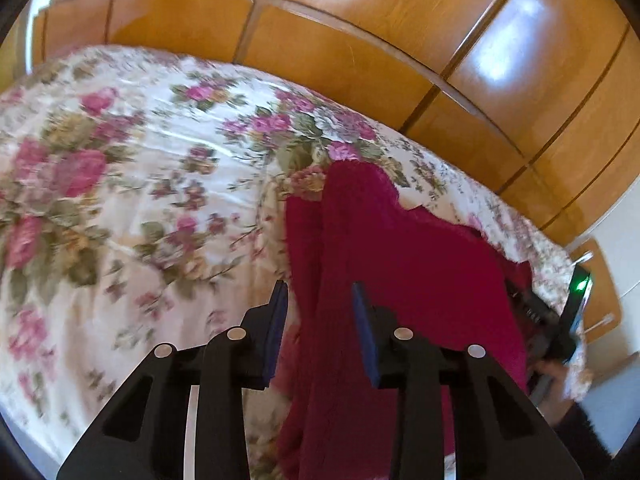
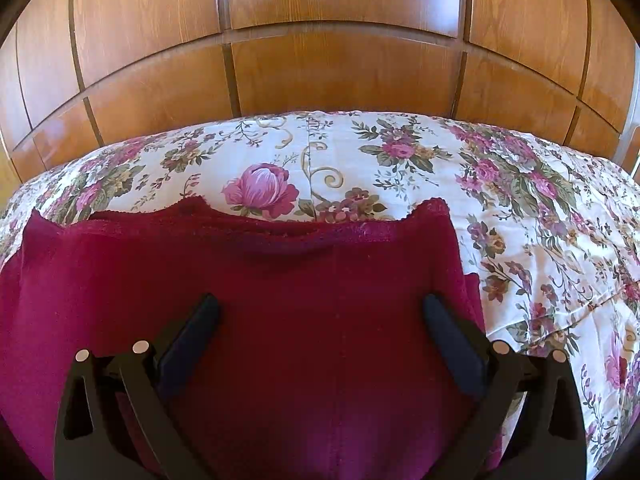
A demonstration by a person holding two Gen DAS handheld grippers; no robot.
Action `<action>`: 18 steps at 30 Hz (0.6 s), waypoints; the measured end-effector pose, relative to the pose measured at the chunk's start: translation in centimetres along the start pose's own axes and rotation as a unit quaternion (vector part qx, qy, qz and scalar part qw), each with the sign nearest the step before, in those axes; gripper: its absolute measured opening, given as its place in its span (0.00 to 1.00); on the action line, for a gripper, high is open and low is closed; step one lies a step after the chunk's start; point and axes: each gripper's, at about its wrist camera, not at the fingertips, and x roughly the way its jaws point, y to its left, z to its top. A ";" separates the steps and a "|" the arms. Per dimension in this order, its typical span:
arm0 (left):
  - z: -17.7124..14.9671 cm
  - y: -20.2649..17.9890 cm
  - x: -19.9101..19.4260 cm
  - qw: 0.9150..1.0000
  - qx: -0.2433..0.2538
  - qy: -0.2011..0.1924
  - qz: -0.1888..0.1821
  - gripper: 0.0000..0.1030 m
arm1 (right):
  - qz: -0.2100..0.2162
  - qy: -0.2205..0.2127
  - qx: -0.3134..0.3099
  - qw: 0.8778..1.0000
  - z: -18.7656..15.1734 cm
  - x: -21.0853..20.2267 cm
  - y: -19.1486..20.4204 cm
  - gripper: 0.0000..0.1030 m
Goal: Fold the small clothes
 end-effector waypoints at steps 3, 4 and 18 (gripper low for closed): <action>1.1 -0.2 1.3 1.000 -0.006 0.006 -0.012 0.32 | 0.000 0.000 0.000 1.000 0.0 0.0 0.0 0.98; 1.6 -0.4 1.9 1.000 -0.007 0.011 -0.018 0.32 | 0.000 0.000 0.001 1.000 0.0 0.0 0.0 0.98; 0.9 -3.6 1.8 0.996 0.022 -0.077 0.038 0.07 | -0.002 -0.003 0.000 1.000 0.1 0.1 0.2 0.98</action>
